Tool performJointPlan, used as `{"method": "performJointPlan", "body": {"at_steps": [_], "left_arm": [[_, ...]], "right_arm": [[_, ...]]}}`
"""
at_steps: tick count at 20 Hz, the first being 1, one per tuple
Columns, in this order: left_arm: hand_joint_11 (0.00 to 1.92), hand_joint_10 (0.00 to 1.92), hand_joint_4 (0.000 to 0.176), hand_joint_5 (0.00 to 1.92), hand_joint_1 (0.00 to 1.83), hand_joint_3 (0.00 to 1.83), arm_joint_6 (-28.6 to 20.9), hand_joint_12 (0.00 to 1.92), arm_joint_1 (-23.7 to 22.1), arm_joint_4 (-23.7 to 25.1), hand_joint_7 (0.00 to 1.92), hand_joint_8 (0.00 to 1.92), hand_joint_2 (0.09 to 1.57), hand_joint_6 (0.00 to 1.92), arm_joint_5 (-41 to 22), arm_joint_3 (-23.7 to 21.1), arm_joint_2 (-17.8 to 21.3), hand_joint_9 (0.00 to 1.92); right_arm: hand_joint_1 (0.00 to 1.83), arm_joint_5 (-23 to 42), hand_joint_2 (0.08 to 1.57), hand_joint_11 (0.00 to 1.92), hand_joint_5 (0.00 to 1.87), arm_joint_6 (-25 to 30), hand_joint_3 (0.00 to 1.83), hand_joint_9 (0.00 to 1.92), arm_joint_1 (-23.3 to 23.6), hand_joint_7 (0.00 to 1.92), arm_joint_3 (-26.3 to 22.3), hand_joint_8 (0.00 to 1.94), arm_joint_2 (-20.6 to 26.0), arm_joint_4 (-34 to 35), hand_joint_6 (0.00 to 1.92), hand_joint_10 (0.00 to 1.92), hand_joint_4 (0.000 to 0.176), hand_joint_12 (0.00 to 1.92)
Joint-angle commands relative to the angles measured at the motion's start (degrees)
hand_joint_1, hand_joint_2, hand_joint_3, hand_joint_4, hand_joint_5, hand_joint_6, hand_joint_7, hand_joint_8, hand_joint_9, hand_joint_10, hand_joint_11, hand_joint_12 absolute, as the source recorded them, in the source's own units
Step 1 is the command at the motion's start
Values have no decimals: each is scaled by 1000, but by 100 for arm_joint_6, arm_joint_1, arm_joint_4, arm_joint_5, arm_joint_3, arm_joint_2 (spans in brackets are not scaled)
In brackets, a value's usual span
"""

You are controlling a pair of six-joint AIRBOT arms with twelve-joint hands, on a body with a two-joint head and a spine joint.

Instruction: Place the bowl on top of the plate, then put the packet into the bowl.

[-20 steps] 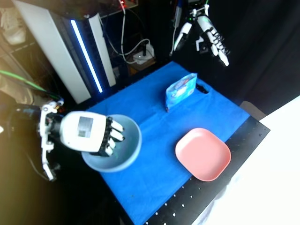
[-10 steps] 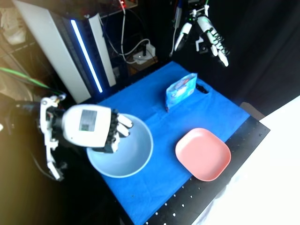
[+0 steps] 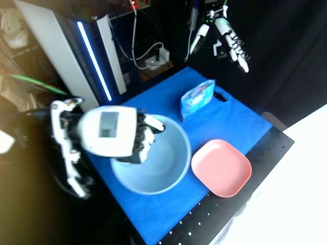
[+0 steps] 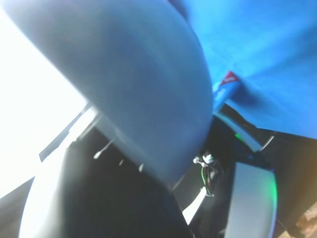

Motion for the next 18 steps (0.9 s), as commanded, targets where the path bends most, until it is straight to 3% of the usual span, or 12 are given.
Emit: {"method": "performJointPlan", "body": {"at_steps": [1, 4, 5, 6, 8, 9, 11, 12, 13, 14, 16, 18], "left_arm": [[18, 0, 127, 14, 511, 0, -41, 34, -58, -78, 0, 0, 932, 1, -757, 36, -11, 0], [3, 0, 124, 6, 488, 0, -42, 30, -65, -71, 0, 0, 928, 0, -750, 49, -19, 0], [12, 0, 117, 11, 499, 0, -43, 35, -78, -64, 0, 0, 930, 2, -740, 55, -22, 0], [12, 0, 121, 17, 511, 0, -43, 37, -96, -52, 0, 0, 930, 4, -721, 63, -24, 0], [18, 0, 119, 12, 507, 0, -43, 41, -121, -36, 0, 0, 929, 1, -694, 76, -27, 0], [15, 0, 136, 15, 504, 0, -43, 40, -136, -23, 0, 0, 921, 2, -680, 86, -28, 0], [23, 0, 142, 14, 504, 0, -44, 46, -207, 20, 0, 0, 920, 2, -634, 108, -44, 0], [22, 0, 141, 12, 492, 0, -46, 47, -285, 72, 0, 0, 919, 0, -568, 138, -66, 0], [25, 0, 136, 4, 489, 0, -49, 49, -379, 143, 0, 0, 924, 0, -483, 170, -85, 0], [4, 0, 147, 3, 481, 0, -49, 41, -395, 152, 0, 0, 909, 0, -474, 175, -89, 0], [0, 0, 143, 6, 496, 0, -62, 1, -509, 221, 0, 0, 908, 1, -383, 228, -137, 0], [0, 0, 156, 0, 462, 0, -87, 0, -539, 243, 0, 0, 911, 0, -356, 248, -153, 0]], "right_arm": [[1280, 642, 1414, 1547, 1111, 5, 262, 1467, 161, 1304, 78, 1941, -85, 255, 1921, 1921, 0, 1921], [1157, 518, 1430, 1506, 1120, 4, 334, 1422, 428, 1288, 380, 1941, -467, 248, 1921, 1921, 0, 1921], [1297, 462, 882, 1442, 1105, 3, 1097, 1379, 508, 920, 468, 1941, -575, 236, 1921, 1921, 0, 1921], [1369, 390, 664, 1435, 1160, 2, 1420, 1380, 602, 915, 579, 1941, -703, 221, 1921, 1921, 0, 1921], [1380, 257, 635, 1449, 1166, 1, 1469, 1393, 738, 937, 772, 1941, -934, 211, 1921, 1921, 0, 1921], [1596, 185, 394, 1467, 1213, 1, 1759, 1255, 805, 1114, 895, 1911, -1089, 212, 1921, 1921, 0, 1921], [1385, 51, 647, 1501, 1198, 1, 1426, 1431, 886, 914, 1063, 1940, -1310, 212, 1921, 1921, 0, 1921], [1384, -60, 951, 1522, 1178, 1, 1003, 1441, 927, 1205, 1187, 1941, -1464, 209, 1921, 1921, 0, 1921], [1331, -198, 1061, 1361, 1121, -1, 716, 1346, 968, 1231, 1284, 1941, -1585, 200, 1921, 1921, 0, 1921], [995, -224, 1250, 1235, 1125, -1, 312, 1307, 976, 1255, 1306, 1941, -1614, 199, 1921, 1921, 0, 1921], [1113, -515, 1387, 1260, 1114, -2, 58, 1340, 1056, 1276, 1522, 1941, -1842, 149, 1921, 1921, 0, 1921], [1281, -676, 1417, 1570, 1117, -2, 29, 1468, 1108, 1316, 1662, 1941, -2001, 101, 1921, 1921, 0, 1921]]}}
